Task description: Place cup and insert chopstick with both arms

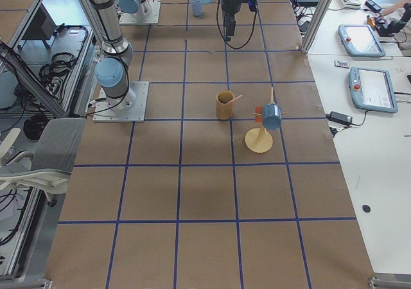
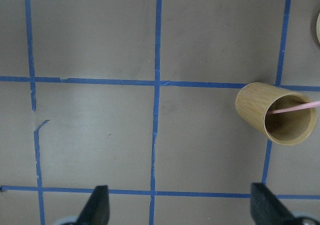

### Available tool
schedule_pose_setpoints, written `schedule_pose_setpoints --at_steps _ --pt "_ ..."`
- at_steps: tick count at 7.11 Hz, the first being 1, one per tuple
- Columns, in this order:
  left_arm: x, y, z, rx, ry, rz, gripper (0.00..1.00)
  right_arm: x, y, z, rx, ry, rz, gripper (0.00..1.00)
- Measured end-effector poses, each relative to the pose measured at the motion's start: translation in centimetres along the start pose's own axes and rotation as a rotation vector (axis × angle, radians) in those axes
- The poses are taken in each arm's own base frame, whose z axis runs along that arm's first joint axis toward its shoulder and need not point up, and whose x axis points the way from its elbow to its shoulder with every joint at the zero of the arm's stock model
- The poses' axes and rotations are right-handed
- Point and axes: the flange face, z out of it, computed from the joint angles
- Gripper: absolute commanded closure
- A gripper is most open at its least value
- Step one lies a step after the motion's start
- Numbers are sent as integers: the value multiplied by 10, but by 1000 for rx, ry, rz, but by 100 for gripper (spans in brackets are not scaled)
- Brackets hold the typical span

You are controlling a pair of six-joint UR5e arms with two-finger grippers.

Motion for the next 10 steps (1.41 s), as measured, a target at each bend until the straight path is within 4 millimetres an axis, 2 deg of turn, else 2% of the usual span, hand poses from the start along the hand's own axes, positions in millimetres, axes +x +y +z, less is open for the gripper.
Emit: schedule_pose_setpoints --at_steps 3,5,6,8,10 --pt "0 0 0 -2 -2 0 0 -1 -1 2 -1 -7 2 0" --pt "-3 2 11 -21 -3 9 0 -2 -2 9 -22 -13 7 0" --pt "-12 1 22 -36 -1 16 0 -3 -2 10 -21 -14 8 0" --pt "-42 -4 34 -55 8 45 0 -2 -8 16 -14 -16 9 0" --pt "-62 -1 64 -112 17 40 0 -1 -12 18 0 -7 10 0"
